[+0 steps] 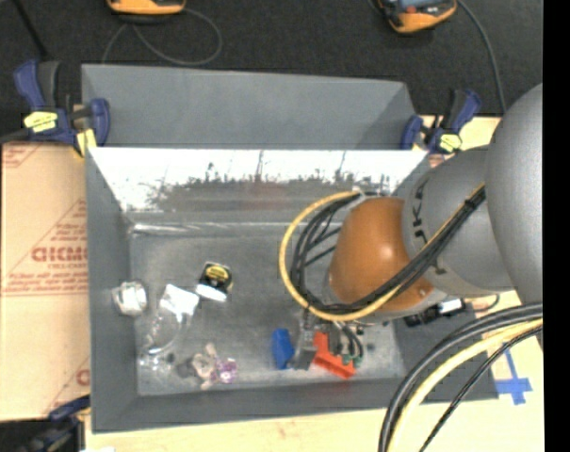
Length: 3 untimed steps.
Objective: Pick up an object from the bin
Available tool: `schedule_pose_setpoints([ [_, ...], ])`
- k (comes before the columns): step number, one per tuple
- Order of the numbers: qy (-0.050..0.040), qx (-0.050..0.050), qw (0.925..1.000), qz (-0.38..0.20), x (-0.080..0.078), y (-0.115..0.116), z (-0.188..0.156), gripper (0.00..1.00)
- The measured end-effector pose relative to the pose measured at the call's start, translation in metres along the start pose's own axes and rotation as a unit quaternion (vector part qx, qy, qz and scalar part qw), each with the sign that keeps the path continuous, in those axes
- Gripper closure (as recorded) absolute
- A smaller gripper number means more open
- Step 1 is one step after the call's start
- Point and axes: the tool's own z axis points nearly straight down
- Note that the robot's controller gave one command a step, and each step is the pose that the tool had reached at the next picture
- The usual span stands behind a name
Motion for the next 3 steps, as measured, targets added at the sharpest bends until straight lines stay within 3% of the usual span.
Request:
schedule_pose_setpoints([
  [1,0.0037,0.001,1.0000,-0.004,-0.002,0.000,-0.016,1.00],
  [3,0.0027,0.001,0.9999,-0.012,-0.007,-0.001,-0.103,1.00],
])
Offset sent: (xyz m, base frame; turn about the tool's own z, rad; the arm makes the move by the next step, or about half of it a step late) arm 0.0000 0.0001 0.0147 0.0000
